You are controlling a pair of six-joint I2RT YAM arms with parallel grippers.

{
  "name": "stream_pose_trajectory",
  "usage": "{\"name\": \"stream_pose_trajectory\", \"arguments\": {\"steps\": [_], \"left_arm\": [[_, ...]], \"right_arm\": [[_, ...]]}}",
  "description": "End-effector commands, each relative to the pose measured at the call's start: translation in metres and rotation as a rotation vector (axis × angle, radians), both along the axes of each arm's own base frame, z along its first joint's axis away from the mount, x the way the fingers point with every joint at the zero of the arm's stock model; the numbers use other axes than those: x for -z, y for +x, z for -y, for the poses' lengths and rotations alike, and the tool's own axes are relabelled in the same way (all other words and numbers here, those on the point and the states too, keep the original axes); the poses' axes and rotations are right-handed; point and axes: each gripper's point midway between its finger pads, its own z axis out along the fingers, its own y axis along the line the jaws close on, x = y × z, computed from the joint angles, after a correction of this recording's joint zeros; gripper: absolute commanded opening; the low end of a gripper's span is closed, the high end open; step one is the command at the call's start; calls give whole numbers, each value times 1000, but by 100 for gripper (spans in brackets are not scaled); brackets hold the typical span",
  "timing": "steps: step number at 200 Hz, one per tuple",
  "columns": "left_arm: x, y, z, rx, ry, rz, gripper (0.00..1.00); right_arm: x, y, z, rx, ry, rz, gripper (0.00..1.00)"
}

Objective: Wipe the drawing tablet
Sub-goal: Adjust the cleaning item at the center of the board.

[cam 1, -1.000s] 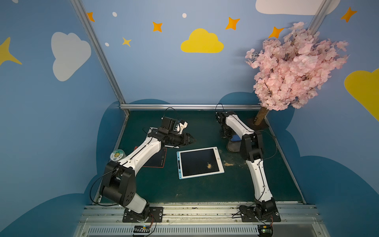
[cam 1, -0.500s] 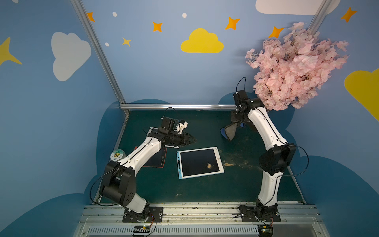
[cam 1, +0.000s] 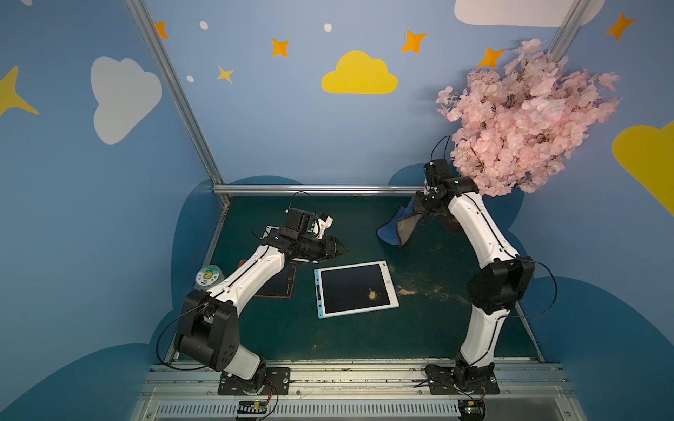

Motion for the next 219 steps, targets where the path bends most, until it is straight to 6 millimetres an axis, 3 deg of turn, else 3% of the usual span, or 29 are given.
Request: {"name": "stream_pose_trajectory", "arguments": {"steps": [1,26,54,70,102,117,141,183,219], "left_arm": [[-5,0,0,16,-16,22,50],[-5,-1,-1,18,-15,26,50],[-4,-3,-7,5,-13,28,50],[-2,-6,-10,-1,-12,23,50],[-1,-9,-16,-19,-7,19,50],[-2,-10,-18,-22,-6,20,50],[-4,-11,-20,-27,3,24,50],[-4,-7,-18,-32,-10,15,50],[-6,-3,-15,-31,-19,12,50]], "right_arm": [[-47,4,20,71,-31,169,0],[-57,16,-3,-3,34,218,0],[-49,32,-61,-138,141,210,0],[-25,39,-94,-189,211,139,0],[54,39,-160,-238,517,-125,0],[80,38,-173,-249,607,-220,0],[92,45,-151,-208,640,-252,0],[91,58,-73,-73,585,-197,0],[106,53,-26,18,462,-206,2]]}}
